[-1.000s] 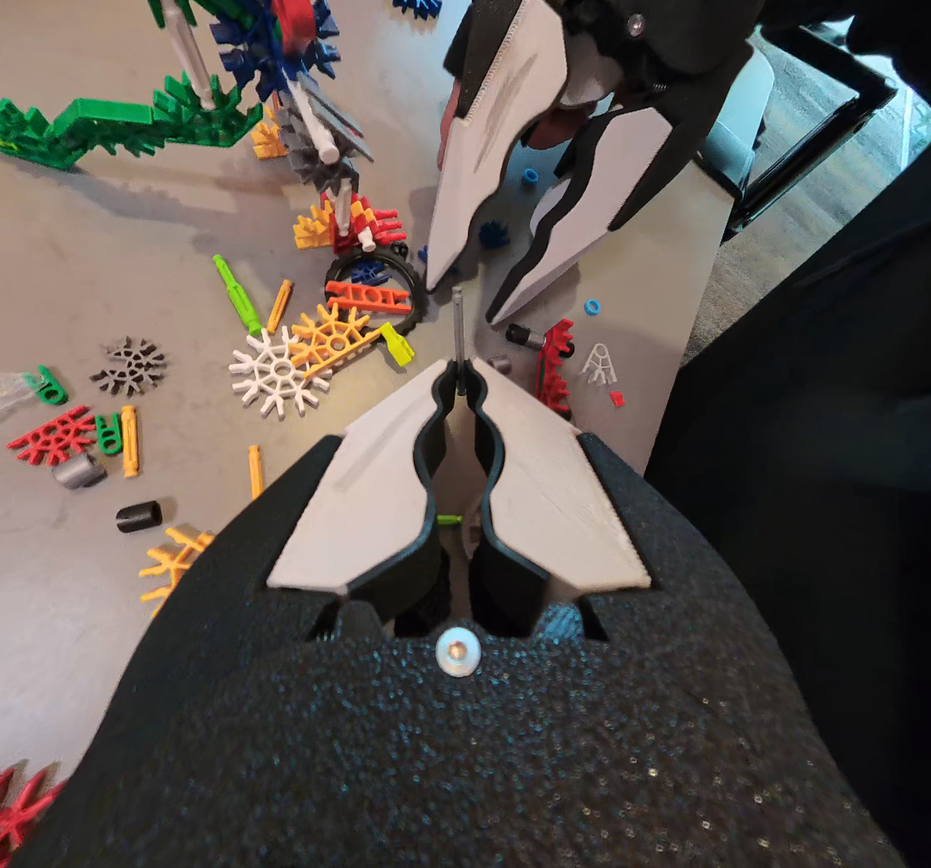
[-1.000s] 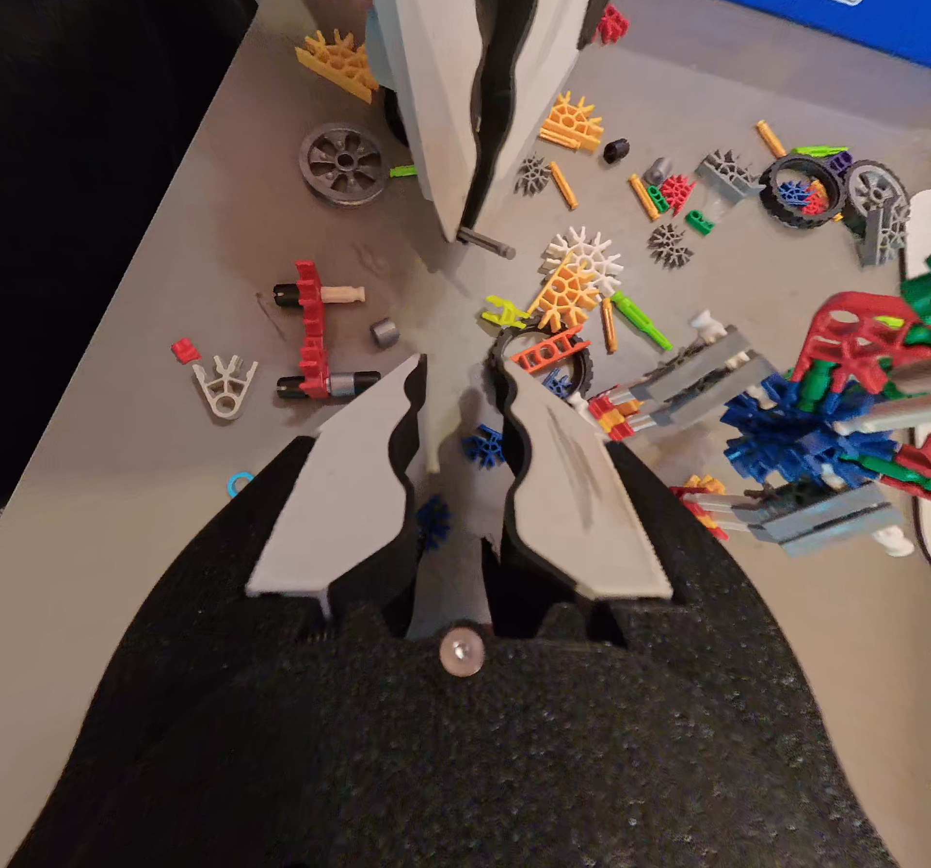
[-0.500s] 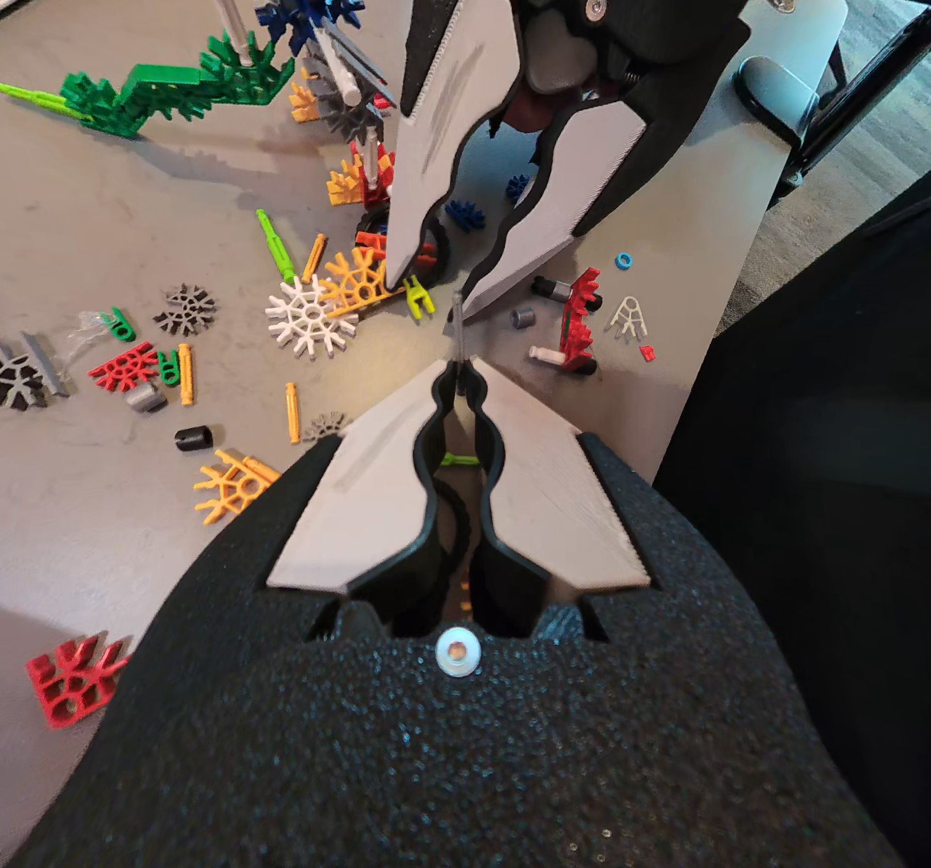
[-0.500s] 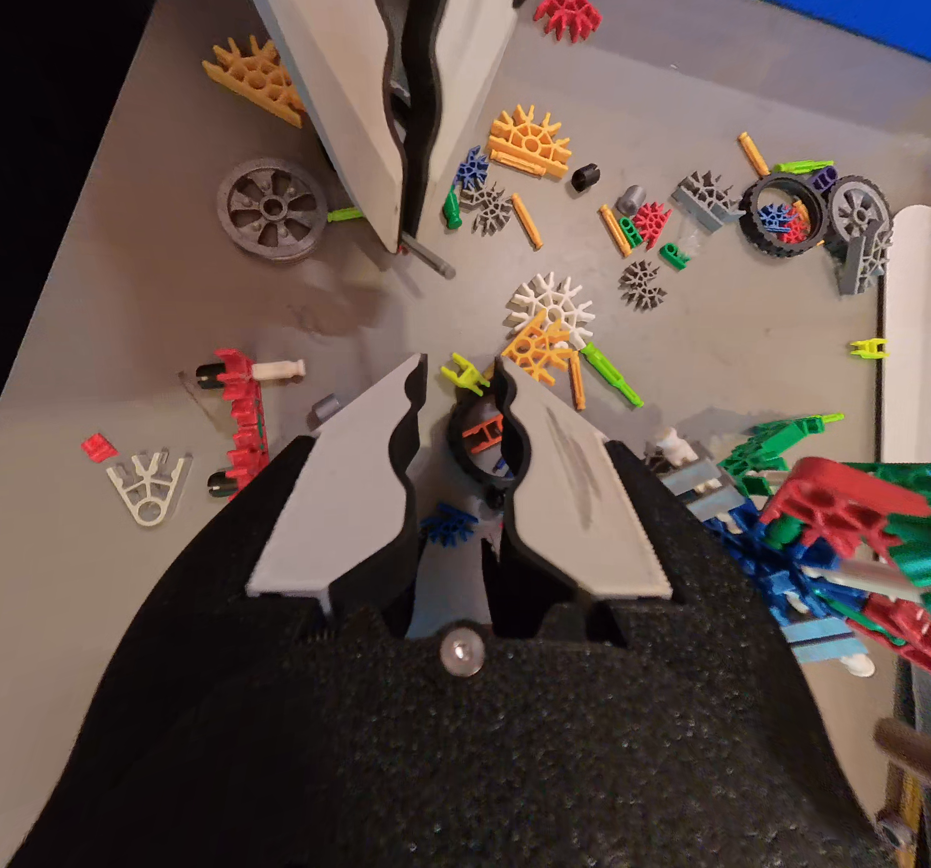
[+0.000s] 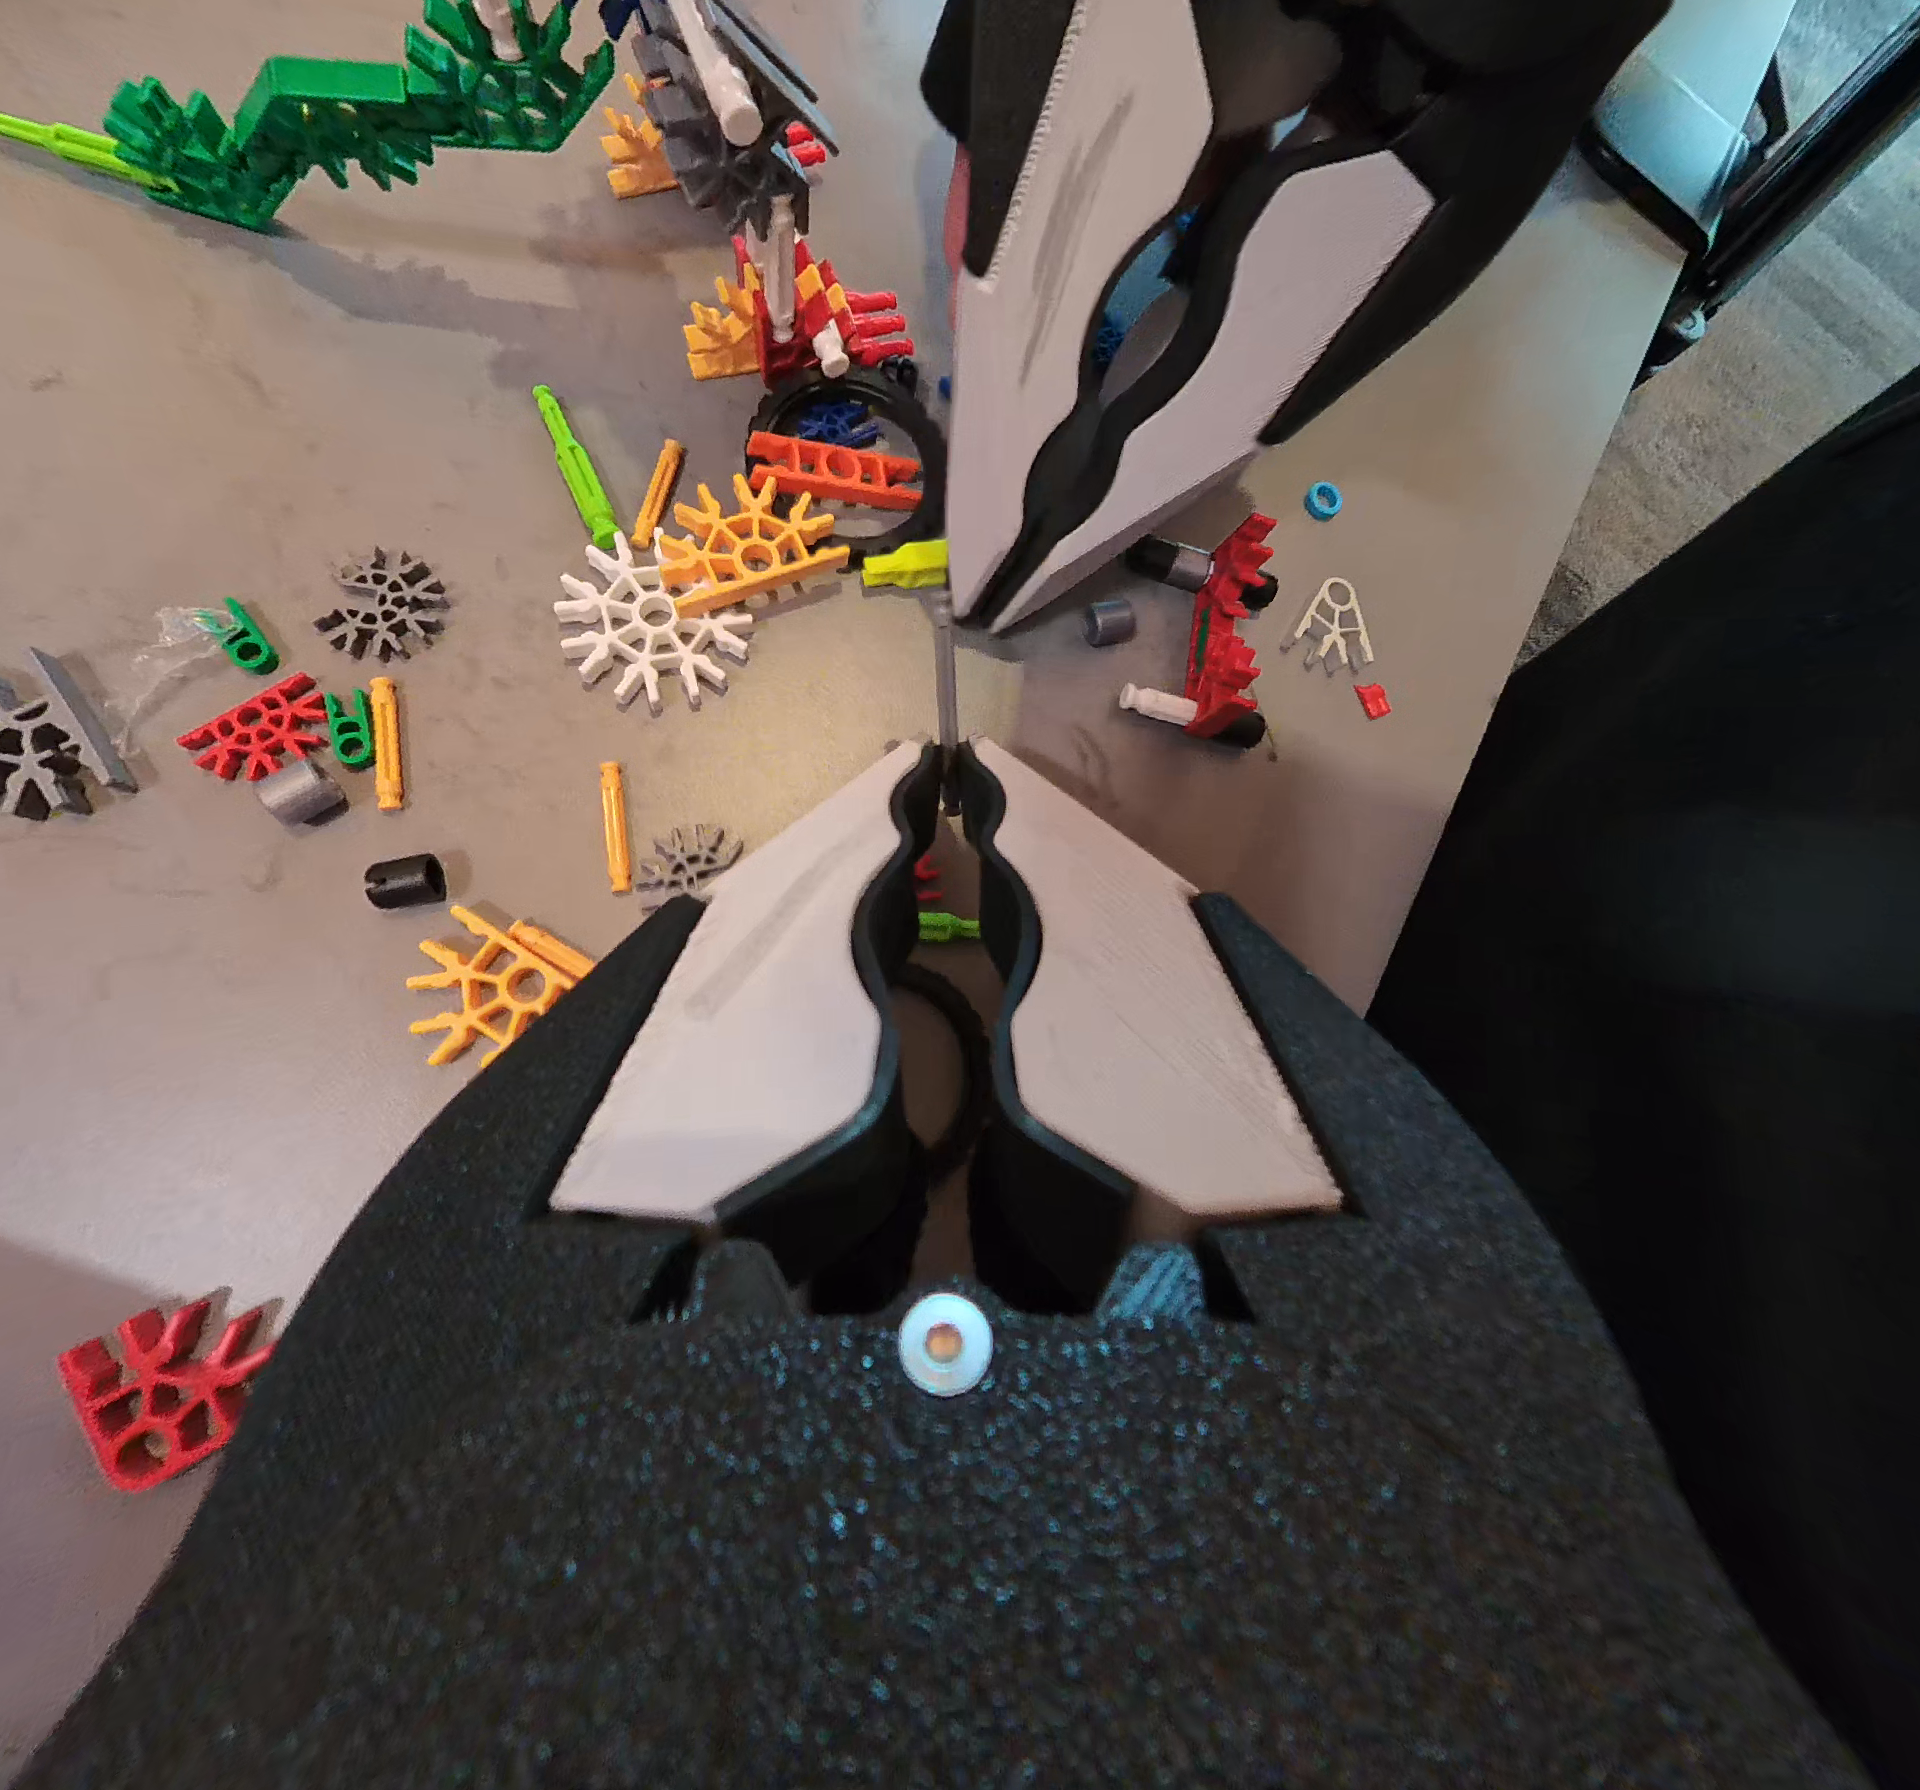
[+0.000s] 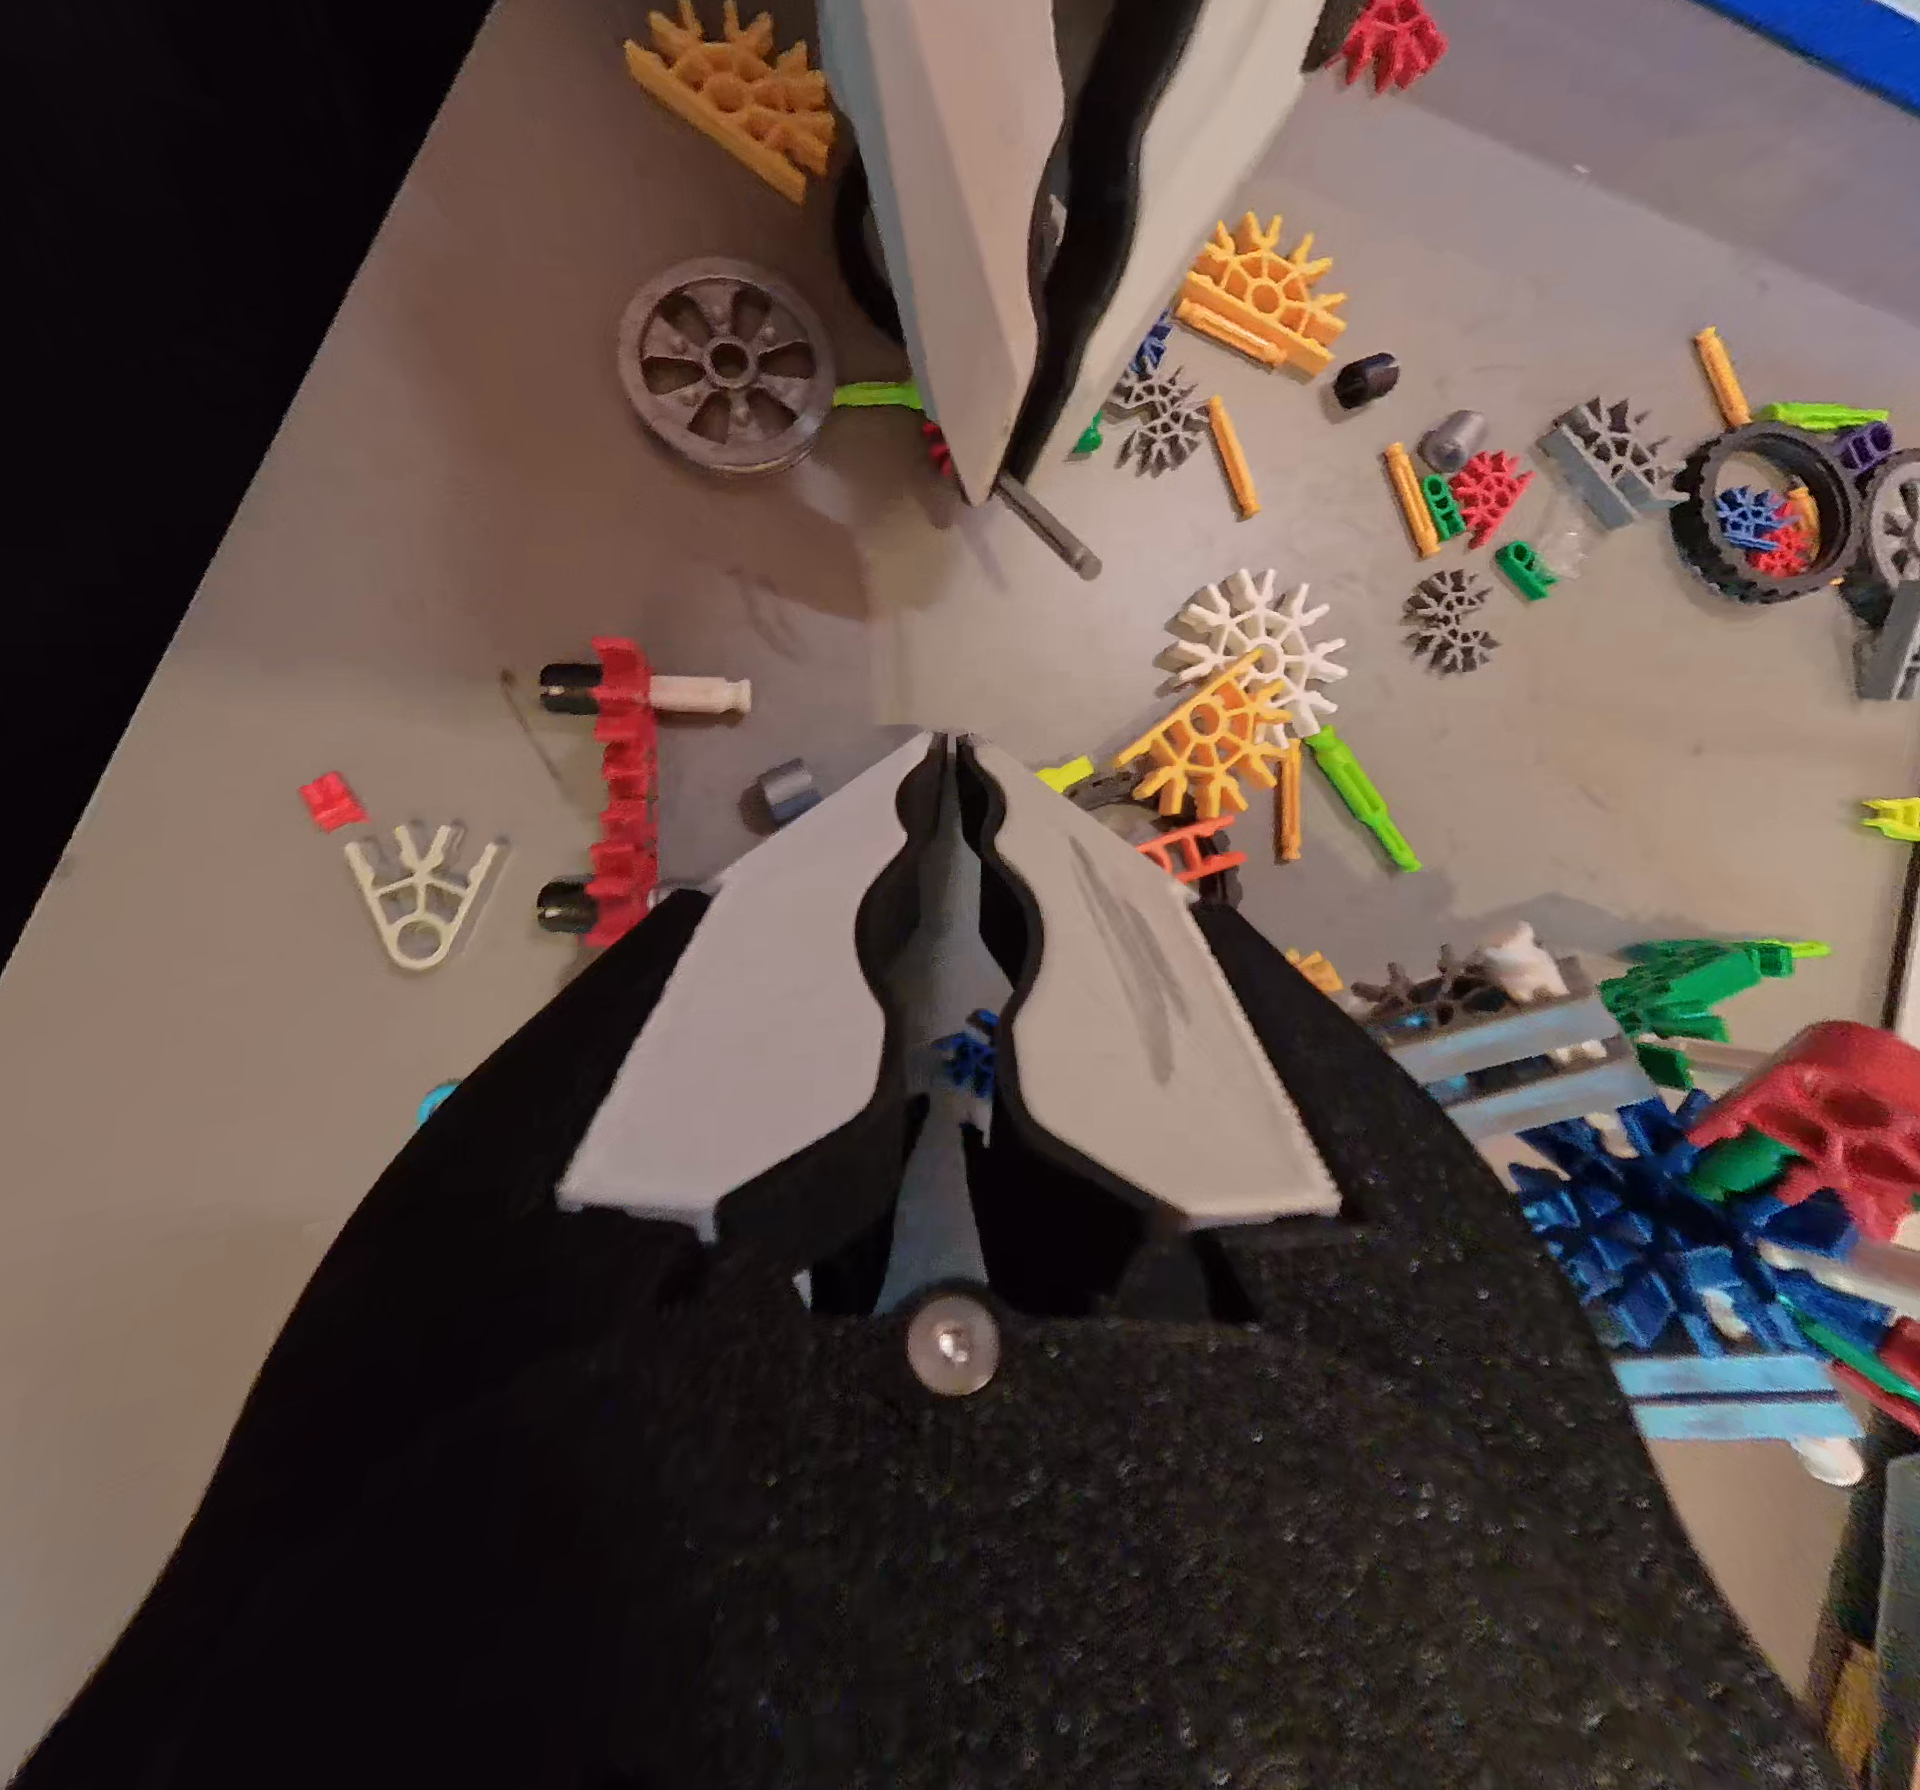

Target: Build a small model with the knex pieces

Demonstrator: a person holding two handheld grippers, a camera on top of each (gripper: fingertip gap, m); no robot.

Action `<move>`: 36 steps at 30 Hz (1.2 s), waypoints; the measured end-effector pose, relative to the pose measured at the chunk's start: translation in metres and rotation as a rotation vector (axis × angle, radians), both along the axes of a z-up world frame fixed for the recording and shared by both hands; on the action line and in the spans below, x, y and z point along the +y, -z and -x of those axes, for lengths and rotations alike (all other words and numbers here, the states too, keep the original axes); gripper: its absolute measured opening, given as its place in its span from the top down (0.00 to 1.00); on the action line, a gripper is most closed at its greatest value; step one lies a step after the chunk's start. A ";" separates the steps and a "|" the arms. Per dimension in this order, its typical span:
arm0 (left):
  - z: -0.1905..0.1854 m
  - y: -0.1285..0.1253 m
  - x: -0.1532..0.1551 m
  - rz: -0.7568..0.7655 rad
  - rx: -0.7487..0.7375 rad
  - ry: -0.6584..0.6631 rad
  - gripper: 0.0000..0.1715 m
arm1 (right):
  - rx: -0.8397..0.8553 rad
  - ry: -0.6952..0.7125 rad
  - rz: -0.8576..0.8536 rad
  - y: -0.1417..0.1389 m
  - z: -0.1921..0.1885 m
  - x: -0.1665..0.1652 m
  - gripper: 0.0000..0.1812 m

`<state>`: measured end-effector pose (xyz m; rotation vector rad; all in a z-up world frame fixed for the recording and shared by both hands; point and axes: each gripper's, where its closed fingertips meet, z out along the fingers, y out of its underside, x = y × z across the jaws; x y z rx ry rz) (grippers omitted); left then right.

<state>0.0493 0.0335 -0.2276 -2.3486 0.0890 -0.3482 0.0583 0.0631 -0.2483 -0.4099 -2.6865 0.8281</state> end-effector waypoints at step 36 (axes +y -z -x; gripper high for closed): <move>0.006 0.003 0.006 0.019 0.055 -0.013 1.00 | 0.027 0.166 0.128 -0.017 0.021 0.009 0.97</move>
